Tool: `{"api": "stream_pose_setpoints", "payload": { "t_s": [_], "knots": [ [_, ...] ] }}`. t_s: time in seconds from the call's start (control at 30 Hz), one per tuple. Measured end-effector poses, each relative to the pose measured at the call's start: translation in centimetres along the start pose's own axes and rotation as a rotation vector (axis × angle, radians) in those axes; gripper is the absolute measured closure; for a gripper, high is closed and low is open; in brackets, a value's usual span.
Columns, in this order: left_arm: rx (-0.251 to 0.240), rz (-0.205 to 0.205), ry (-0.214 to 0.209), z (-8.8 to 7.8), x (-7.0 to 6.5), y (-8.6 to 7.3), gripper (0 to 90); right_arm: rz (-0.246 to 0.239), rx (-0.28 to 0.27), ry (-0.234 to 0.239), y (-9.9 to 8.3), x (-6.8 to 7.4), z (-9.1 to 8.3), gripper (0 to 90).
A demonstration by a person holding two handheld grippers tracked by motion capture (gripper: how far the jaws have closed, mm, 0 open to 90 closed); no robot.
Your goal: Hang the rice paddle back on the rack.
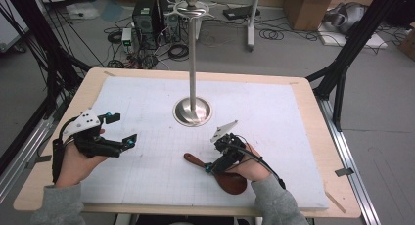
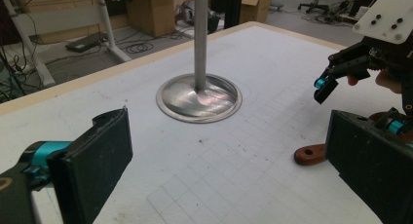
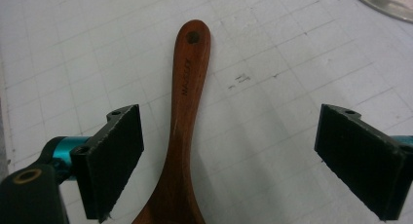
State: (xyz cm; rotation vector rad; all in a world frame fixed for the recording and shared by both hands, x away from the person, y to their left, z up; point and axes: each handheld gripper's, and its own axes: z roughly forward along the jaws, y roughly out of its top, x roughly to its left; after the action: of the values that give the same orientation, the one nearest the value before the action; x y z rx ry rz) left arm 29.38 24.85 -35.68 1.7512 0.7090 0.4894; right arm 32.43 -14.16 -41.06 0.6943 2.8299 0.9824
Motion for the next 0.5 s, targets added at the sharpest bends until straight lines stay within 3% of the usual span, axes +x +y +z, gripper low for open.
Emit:
{"api": "stream_pose_setpoints", "payload": {
  "t_s": [0.5],
  "knots": [
    [0.007,-0.002,-0.006,0.16,0.04,-0.09,4.2,-0.032,0.057,0.015,-0.03,0.69,0.94,15.0]
  ]
}}
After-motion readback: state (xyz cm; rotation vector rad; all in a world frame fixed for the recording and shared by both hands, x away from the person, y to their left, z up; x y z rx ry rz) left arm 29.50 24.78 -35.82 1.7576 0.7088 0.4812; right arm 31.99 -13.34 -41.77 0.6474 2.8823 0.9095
